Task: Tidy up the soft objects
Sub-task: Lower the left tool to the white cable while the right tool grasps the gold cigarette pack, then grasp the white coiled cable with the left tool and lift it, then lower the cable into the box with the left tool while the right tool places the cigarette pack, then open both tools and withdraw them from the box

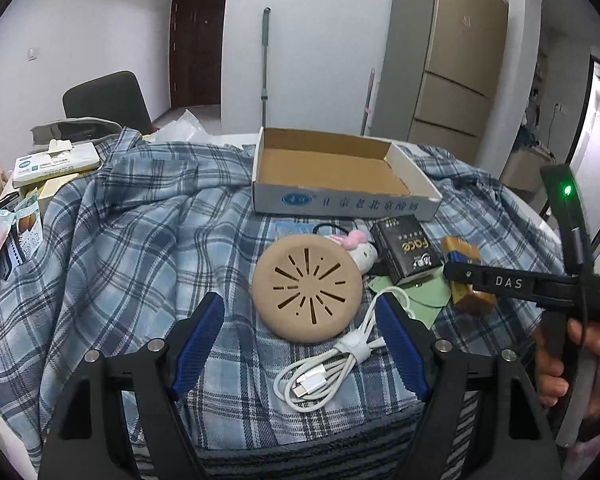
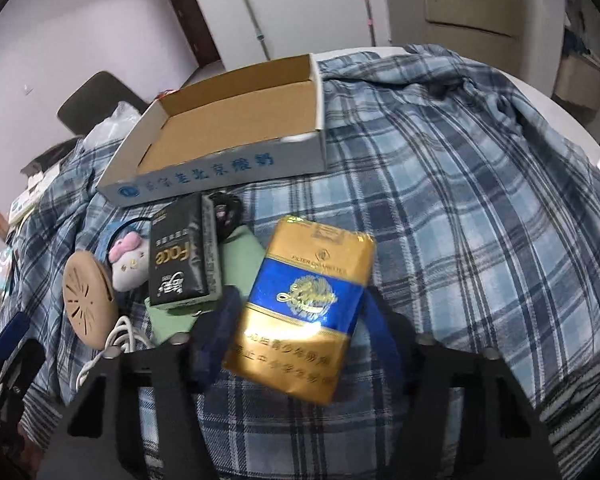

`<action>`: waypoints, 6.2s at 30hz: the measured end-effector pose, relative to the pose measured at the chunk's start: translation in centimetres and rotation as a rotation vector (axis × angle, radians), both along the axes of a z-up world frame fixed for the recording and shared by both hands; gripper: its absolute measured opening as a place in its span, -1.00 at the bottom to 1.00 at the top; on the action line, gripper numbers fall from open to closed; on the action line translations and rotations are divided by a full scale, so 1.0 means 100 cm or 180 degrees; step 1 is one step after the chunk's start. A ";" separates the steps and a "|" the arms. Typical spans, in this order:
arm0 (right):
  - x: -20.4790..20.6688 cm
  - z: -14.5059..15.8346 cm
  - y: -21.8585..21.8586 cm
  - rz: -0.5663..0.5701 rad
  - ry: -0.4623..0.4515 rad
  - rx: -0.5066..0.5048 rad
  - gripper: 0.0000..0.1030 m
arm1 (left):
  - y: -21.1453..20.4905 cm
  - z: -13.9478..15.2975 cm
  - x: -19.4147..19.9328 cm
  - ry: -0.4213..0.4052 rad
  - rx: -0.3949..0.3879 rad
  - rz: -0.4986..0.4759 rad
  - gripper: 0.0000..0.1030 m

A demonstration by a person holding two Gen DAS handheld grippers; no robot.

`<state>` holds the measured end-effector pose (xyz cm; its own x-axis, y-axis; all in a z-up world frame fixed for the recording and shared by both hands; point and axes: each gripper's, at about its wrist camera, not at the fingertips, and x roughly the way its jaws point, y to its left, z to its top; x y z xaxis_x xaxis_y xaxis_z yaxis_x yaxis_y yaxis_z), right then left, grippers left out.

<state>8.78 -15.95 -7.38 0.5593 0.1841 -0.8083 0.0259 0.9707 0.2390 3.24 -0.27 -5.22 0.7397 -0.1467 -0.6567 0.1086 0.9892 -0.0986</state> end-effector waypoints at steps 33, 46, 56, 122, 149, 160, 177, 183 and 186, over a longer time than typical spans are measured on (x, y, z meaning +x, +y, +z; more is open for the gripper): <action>-0.051 0.030 -0.004 0.0425 -0.0352 -0.0263 -0.01 | -0.019 -0.023 0.021 0.0971 0.0151 -0.0988 -0.06; -0.059 0.029 -0.017 0.0364 -0.0353 -0.0318 -0.01 | -0.032 -0.030 0.041 0.1067 0.0188 -0.1180 -0.47; -0.055 0.023 -0.013 0.0401 -0.0305 -0.0246 -0.01 | -0.040 -0.033 0.046 0.1194 0.0394 -0.1370 -0.46; 0.097 0.146 0.029 0.0503 -0.1357 -0.0266 0.00 | -0.008 0.108 0.201 -0.0174 0.0017 -0.0052 -0.53; 0.151 0.035 0.039 0.0683 -0.0258 -0.0212 0.42 | -0.014 0.015 0.248 0.0488 0.0206 0.0117 0.61; 0.135 0.079 0.032 0.0591 -0.0578 -0.0299 0.42 | 0.000 0.081 0.215 0.0013 0.0045 0.0182 0.61; 0.004 0.183 0.033 0.0521 -0.1374 -0.0286 0.42 | 0.016 0.165 0.060 -0.0817 0.0144 0.0205 0.61; -0.022 0.169 0.037 0.0591 -0.1254 -0.0278 0.42 | 0.026 0.152 0.018 -0.0756 -0.0050 0.0182 0.61; -0.032 0.159 0.037 0.0580 -0.1197 -0.0261 0.42 | 0.029 0.142 -0.002 -0.0766 -0.0094 0.0205 0.61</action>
<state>5.57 -12.28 8.53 0.7823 0.2508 -0.5701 -0.2222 0.9675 0.1208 3.03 2.68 8.98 0.8827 -0.1109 -0.4567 0.0695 0.9919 -0.1065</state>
